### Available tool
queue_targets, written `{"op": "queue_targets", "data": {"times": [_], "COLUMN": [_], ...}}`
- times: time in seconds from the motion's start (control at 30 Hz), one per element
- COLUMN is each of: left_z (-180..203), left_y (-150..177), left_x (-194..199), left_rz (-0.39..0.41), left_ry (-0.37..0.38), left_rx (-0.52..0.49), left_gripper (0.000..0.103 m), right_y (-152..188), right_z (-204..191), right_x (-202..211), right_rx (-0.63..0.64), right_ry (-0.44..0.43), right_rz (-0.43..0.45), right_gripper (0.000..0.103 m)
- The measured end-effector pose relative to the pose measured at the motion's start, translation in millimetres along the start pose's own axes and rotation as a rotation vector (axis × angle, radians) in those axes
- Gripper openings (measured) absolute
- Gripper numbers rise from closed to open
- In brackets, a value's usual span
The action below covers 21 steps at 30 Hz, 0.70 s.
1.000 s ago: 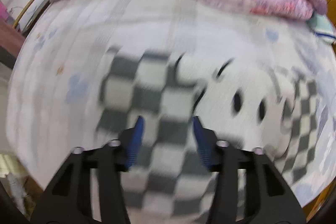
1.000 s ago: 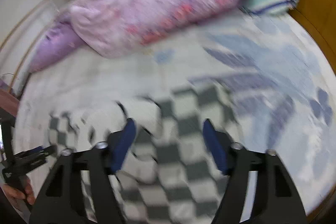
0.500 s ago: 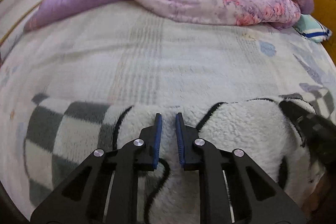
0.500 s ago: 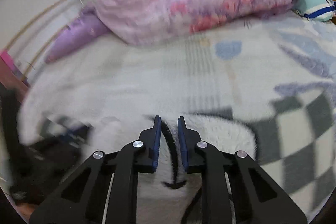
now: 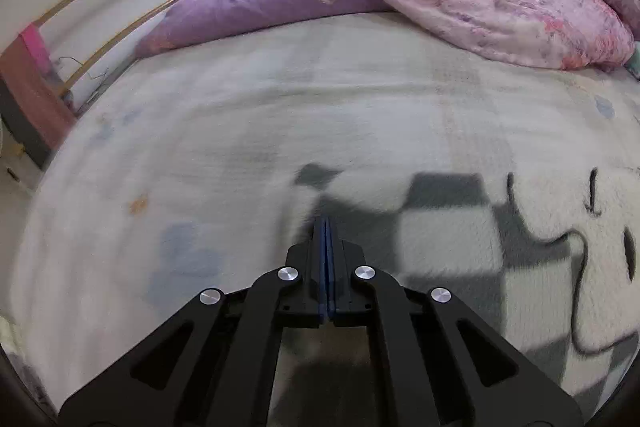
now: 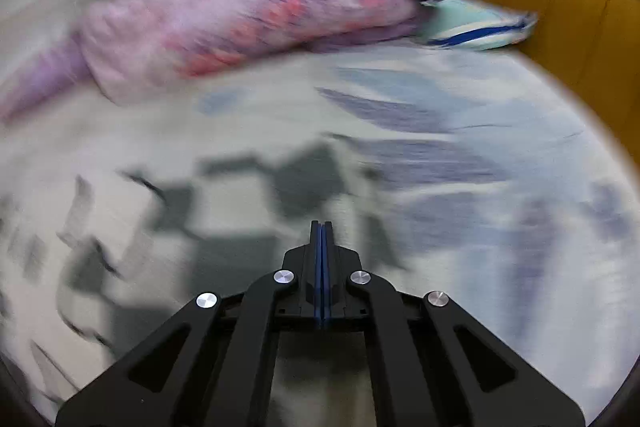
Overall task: Fold large clothes
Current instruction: 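Withdraw both open grippers above the folded cardigan, then move both open grippers to the edge of the folded cardigan bundle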
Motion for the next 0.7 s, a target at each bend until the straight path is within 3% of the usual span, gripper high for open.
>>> {"op": "queue_targets", "data": {"times": [0.03, 0.1, 0.2, 0.3, 0.4, 0.53, 0.7], "left_z": [-6, 1, 50, 104, 136, 142, 140], "left_y": [3, 5, 9, 24, 37, 57, 89], "left_x": [3, 16, 32, 41, 45, 47, 60], "left_rz": [-0.039, -0.068, -0.083, -0.151, -0.191, -0.267, -0.35], "left_ry": [-0.012, 0.007, 0.088, 0.197, 0.227, 0.234, 0.241], "left_rx": [0.04, 0.08, 0.019, 0.002, -0.017, 0.033, 0.022], "left_gripper": [0.003, 0.003, 0.003, 0.004, 0.003, 0.002, 0.002], "right_y": [2, 1, -8, -14, -7, 23, 60], "right_z": [7, -8, -78, -145, -190, -203, -193], "right_x": [7, 19, 36, 32, 27, 17, 47], "right_rx": [-0.064, -0.114, 0.001, 0.013, 0.046, 0.031, 0.001], "right_ry": [0.023, -0.059, -0.167, -0.298, -0.354, -0.346, -0.353], "right_rz": [-0.026, -0.029, 0.006, -0.023, -0.066, -0.189, -0.256], "right_gripper": [0.007, 0.006, 0.006, 0.006, 0.007, 0.007, 0.007]}}
Point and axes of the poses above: each gripper's, at about its wrist camera, not at the fingertips, and x roughly against the way its jaws point, z to its right, y to its underside, the point moved 10 cm from there along -x, roughly the way its jaws point, and after that the axes turned 2 degrees about y, right-handed, at the moved point
